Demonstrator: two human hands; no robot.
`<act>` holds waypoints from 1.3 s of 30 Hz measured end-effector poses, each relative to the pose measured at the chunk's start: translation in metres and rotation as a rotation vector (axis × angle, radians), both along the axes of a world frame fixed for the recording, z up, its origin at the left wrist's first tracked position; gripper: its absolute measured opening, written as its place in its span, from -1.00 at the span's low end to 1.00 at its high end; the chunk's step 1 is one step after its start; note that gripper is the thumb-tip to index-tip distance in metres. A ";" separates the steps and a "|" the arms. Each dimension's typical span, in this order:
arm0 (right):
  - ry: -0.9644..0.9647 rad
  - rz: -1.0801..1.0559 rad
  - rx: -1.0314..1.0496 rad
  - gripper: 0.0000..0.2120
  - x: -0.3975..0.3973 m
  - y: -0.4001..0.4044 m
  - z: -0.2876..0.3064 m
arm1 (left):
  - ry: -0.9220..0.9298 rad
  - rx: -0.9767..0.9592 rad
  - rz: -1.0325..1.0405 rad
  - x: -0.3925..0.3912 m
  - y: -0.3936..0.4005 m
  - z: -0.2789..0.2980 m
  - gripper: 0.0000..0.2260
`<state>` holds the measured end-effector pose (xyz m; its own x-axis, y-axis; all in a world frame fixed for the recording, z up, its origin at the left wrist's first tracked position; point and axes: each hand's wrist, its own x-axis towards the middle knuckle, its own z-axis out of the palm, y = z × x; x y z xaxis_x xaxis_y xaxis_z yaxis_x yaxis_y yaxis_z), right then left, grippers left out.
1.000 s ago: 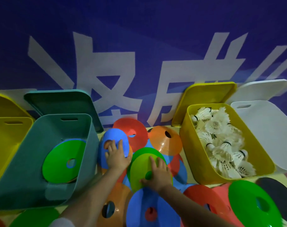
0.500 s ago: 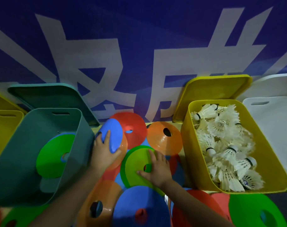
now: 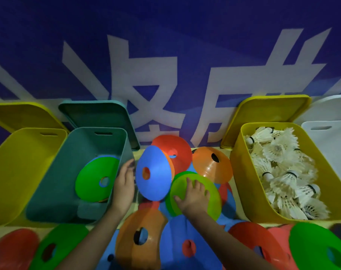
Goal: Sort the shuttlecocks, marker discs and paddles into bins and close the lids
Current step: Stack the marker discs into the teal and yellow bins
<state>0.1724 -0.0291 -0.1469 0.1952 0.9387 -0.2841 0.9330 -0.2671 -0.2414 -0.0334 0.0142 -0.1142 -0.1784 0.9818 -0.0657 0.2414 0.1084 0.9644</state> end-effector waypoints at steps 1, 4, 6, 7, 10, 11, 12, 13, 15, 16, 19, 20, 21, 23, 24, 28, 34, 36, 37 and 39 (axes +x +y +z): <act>0.010 -0.042 -0.009 -0.20 -0.005 -0.005 -0.002 | 0.030 -0.033 -0.004 -0.001 -0.003 -0.005 -0.61; 0.018 -0.070 -0.006 -0.19 -0.017 -0.017 -0.006 | 0.161 -0.060 -0.139 0.001 -0.011 -0.014 -0.63; -0.034 -0.070 0.059 -0.13 -0.017 -0.020 -0.010 | 0.205 -0.047 -0.162 0.002 -0.010 -0.019 -0.68; -0.045 -0.089 0.078 -0.11 -0.014 -0.021 -0.016 | 0.245 -0.045 -0.164 0.000 -0.008 -0.024 -0.68; 0.005 -0.176 0.099 -0.15 -0.008 -0.034 -0.025 | 0.270 -0.037 -0.172 -0.010 -0.001 -0.035 -0.54; 0.013 -0.197 0.121 -0.17 -0.007 -0.037 -0.025 | 0.268 -0.036 -0.170 -0.012 0.001 -0.036 -0.51; 0.015 -0.214 0.151 -0.19 -0.008 -0.040 -0.024 | 0.258 -0.034 -0.167 -0.012 0.003 -0.036 -0.49; 0.016 -0.230 0.175 -0.22 -0.009 -0.041 -0.025 | 0.240 -0.034 -0.160 -0.012 0.005 -0.035 -0.48; 0.013 -0.243 0.183 -0.24 -0.015 -0.040 -0.025 | 0.204 -0.025 -0.151 -0.012 0.006 -0.037 -0.46; 0.009 -0.241 0.170 -0.22 -0.018 -0.037 -0.025 | 0.191 -0.013 -0.151 -0.013 0.006 -0.038 -0.46; -0.038 -0.210 0.113 -0.10 -0.026 -0.024 -0.029 | 0.176 0.006 -0.157 -0.015 0.004 -0.041 -0.47; -0.058 -0.197 0.083 -0.05 -0.027 -0.021 -0.033 | 0.176 0.002 -0.152 -0.015 0.003 -0.042 -0.47; -0.072 -0.182 0.048 -0.01 -0.026 -0.018 -0.034 | 0.175 -0.003 -0.143 -0.015 0.002 -0.043 -0.48; -0.134 -0.141 0.018 0.08 -0.026 -0.009 -0.027 | 0.172 -0.003 -0.134 -0.017 -0.002 -0.043 -0.49; -0.154 -0.135 -0.012 0.12 -0.026 -0.005 -0.020 | 0.170 0.002 -0.136 -0.017 -0.003 -0.042 -0.49; -0.191 -0.080 -0.064 0.14 -0.034 0.004 -0.020 | 0.151 0.009 -0.105 -0.015 -0.003 -0.040 -0.48; -0.286 0.120 -0.082 -0.06 -0.043 0.007 -0.027 | 0.160 -0.022 -0.066 -0.018 -0.003 -0.044 -0.50; -0.278 0.132 -0.032 -0.11 -0.030 0.007 -0.025 | 0.143 -0.007 -0.063 -0.017 -0.003 -0.042 -0.49; -0.266 0.159 -0.002 -0.14 -0.021 0.005 -0.028 | 0.137 0.000 -0.060 -0.015 -0.003 -0.042 -0.49; -0.249 0.195 -0.004 -0.13 -0.012 0.001 -0.031 | 0.134 0.002 -0.045 -0.011 -0.002 -0.045 -0.48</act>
